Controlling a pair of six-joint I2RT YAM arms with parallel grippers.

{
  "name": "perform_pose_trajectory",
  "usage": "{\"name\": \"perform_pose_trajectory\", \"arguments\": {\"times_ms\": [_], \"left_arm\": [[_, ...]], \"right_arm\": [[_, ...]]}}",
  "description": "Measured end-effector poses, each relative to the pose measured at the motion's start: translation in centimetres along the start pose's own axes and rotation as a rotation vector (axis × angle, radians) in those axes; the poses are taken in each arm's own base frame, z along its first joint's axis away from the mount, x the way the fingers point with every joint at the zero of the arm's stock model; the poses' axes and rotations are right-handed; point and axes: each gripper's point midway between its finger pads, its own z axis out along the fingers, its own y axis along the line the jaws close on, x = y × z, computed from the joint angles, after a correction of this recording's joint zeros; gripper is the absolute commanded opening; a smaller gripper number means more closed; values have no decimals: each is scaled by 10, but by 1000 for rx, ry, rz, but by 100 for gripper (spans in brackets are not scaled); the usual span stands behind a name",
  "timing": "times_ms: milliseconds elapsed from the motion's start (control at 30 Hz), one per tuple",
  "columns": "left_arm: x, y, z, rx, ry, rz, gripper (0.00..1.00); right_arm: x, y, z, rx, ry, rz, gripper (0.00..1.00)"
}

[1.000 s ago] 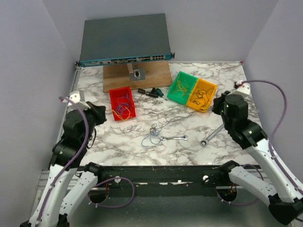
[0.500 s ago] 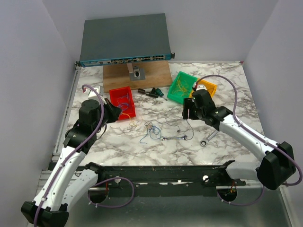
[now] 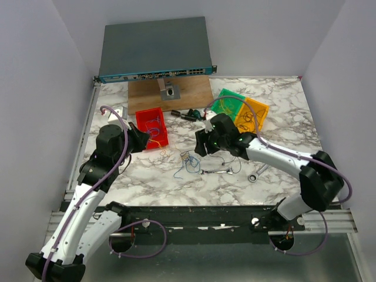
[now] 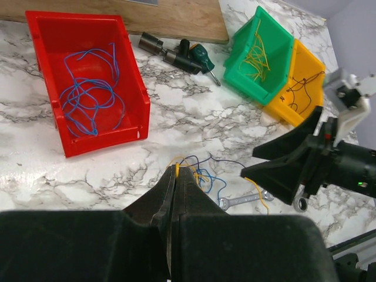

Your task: Untangle the cables

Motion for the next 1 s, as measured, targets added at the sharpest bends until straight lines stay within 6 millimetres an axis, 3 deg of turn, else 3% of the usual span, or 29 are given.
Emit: {"name": "perform_pose_trajectory", "arguments": {"times_ms": [200, 433, 733, 1000], "left_arm": [[-1, -1, 0, 4, -3, 0, 0], [-2, -2, -3, 9, -12, 1, 0], [-2, -2, -3, 10, -13, 4, 0], [-4, -2, -4, 11, -19, 4, 0]], "right_arm": [[3, 21, 44, -119, 29, -127, 57], [-1, 25, 67, -174, 23, -248, 55], [2, 33, 84, -245, 41, -327, 44], [14, 38, 90, -289, 85, -337, 46]]}}
